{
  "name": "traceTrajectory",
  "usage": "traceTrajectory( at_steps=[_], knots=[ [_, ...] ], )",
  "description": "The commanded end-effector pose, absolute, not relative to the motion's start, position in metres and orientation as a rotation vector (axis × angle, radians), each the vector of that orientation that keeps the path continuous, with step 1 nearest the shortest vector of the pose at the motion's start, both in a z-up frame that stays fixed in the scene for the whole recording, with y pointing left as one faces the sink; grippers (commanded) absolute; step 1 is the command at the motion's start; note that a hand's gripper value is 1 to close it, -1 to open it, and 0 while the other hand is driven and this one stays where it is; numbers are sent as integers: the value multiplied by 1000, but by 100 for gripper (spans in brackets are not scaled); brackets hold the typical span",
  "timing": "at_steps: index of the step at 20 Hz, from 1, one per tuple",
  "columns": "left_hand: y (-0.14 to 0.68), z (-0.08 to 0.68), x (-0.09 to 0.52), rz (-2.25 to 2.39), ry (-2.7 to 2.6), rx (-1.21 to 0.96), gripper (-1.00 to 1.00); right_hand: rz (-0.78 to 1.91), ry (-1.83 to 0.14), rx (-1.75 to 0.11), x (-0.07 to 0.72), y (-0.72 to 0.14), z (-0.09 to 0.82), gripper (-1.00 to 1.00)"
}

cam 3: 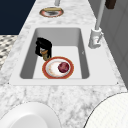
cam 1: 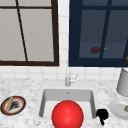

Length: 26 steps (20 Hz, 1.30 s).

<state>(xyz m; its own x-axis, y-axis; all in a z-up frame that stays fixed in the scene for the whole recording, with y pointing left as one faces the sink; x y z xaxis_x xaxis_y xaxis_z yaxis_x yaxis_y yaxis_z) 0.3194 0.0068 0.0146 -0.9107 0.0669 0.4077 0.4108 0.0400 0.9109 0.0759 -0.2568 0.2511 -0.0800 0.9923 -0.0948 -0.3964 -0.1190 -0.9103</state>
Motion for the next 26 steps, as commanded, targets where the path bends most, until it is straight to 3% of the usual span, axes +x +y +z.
traceTrajectory(
  at_steps=[1,16,26],
  knots=[
    [7,-10,329,-1932,-2086,-475,100,1499,-885,-945,76,-257,251,0],
    [-3,-67,388,-1946,-2063,-483,100,1499,-885,-945,76,-257,251,0],
    [6,-97,395,-1890,-2031,-481,100,1499,-885,-945,76,-257,251,0]
  ],
)
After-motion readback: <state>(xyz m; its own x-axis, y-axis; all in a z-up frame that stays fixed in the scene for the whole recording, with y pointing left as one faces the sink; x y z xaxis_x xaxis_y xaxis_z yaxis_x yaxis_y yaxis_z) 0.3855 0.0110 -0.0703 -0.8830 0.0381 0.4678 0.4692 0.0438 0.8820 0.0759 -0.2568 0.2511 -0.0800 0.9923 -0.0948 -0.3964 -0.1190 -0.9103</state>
